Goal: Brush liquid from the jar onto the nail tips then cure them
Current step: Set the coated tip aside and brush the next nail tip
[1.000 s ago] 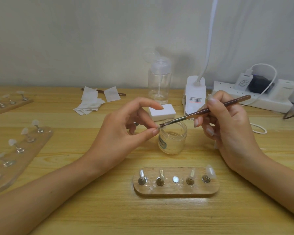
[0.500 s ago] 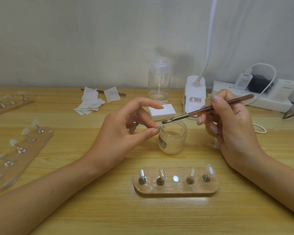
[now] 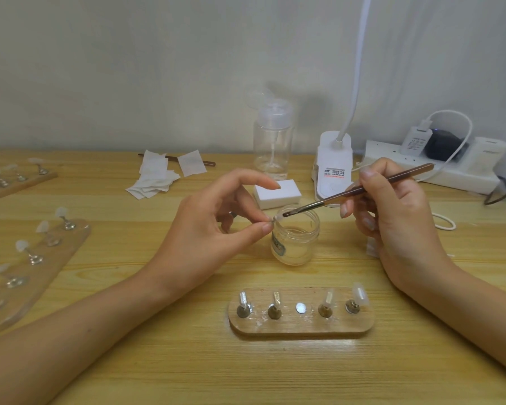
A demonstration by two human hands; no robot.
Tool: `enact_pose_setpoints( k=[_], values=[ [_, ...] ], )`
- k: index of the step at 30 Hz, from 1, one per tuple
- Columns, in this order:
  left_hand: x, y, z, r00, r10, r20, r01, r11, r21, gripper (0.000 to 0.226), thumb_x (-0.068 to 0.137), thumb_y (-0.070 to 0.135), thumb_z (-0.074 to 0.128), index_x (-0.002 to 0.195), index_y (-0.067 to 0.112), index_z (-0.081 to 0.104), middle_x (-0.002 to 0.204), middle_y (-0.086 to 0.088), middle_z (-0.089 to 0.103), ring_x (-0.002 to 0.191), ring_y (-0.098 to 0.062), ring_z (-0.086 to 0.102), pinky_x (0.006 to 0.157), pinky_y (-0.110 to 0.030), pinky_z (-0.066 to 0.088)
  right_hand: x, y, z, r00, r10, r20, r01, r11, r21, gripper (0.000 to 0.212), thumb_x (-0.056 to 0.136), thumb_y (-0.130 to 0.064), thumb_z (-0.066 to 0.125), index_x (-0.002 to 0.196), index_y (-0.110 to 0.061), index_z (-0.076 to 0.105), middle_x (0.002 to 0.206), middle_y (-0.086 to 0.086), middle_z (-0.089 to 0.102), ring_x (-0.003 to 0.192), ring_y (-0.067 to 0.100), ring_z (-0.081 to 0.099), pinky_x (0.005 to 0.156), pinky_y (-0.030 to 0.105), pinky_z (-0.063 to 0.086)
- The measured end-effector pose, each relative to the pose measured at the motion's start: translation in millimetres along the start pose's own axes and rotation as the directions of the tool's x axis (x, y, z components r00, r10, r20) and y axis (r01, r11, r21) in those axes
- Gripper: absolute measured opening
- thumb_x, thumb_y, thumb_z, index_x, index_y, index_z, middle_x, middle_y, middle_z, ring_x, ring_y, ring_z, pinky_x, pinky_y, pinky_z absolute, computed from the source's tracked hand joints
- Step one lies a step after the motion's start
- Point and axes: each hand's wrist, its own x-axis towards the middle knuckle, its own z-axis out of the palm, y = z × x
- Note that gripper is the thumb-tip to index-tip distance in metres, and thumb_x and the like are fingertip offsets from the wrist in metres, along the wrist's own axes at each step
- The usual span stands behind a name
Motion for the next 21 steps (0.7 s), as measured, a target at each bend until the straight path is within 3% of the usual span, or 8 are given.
enact_pose_setpoints(
  k=[5, 11, 16, 21],
  values=[
    [0.1, -0.7, -0.6, 1.0, 0.0, 0.003, 0.0, 1.0, 0.004, 0.036, 0.082, 0.015, 0.075, 0.114, 0.028, 0.066, 0.077, 0.006, 0.069, 0.077, -0.009, 0.066, 0.06, -0.02, 0.042, -2.6, -2.6, 4.1, 0.994, -0.065, 0.091, 0.061, 0.997, 0.049, 0.028, 0.095, -0.034, 0.055, 0.076, -0.016, 0.046, 0.06, 0.005, 0.063, 0.045, 0.009, 0.039, 0.041, 0.017, 0.026],
    [-0.1, -0.8, -0.4, 1.0, -0.002, 0.005, 0.002, 1.0, -0.004, 0.036, 0.082, 0.016, 0.076, 0.114, 0.029, 0.065, 0.078, 0.004, 0.069, 0.078, -0.011, 0.066, 0.058, -0.027, 0.042, -3.3, -4.3, 2.3, 0.998, -0.065, 0.011, 0.064, 0.997, 0.041, 0.024, 0.095, -0.027, 0.052, 0.075, -0.016, 0.046, 0.057, 0.004, 0.062, 0.043, 0.008, 0.039, 0.042, 0.021, 0.022],
    [-0.2, -0.8, -0.6, 1.0, -0.003, 0.005, 0.003, 1.0, -0.007, 0.035, 0.082, 0.015, 0.075, 0.114, 0.028, 0.065, 0.077, 0.006, 0.068, 0.077, -0.01, 0.066, 0.059, -0.027, 0.043, -5.4, -5.5, 6.4, 0.99, -0.109, 0.087, 0.105, 0.993, 0.055, 0.026, 0.093, -0.032, 0.054, 0.077, -0.014, 0.045, 0.059, 0.004, 0.063, 0.044, 0.007, 0.04, 0.041, 0.016, 0.027],
    [0.0, -0.8, 0.1, 1.0, -0.004, 0.0, 0.004, 1.0, -0.008, 0.035, 0.082, 0.016, 0.075, 0.114, 0.028, 0.066, 0.077, 0.007, 0.068, 0.076, -0.009, 0.065, 0.058, -0.027, 0.042, -4.3, -4.3, 4.8, 0.995, -0.088, 0.044, 0.088, 0.996, -0.002, 0.023, 0.094, -0.025, 0.051, 0.077, -0.012, 0.044, 0.056, 0.005, 0.062, 0.044, 0.011, 0.04, 0.04, 0.018, 0.025]
  ],
)
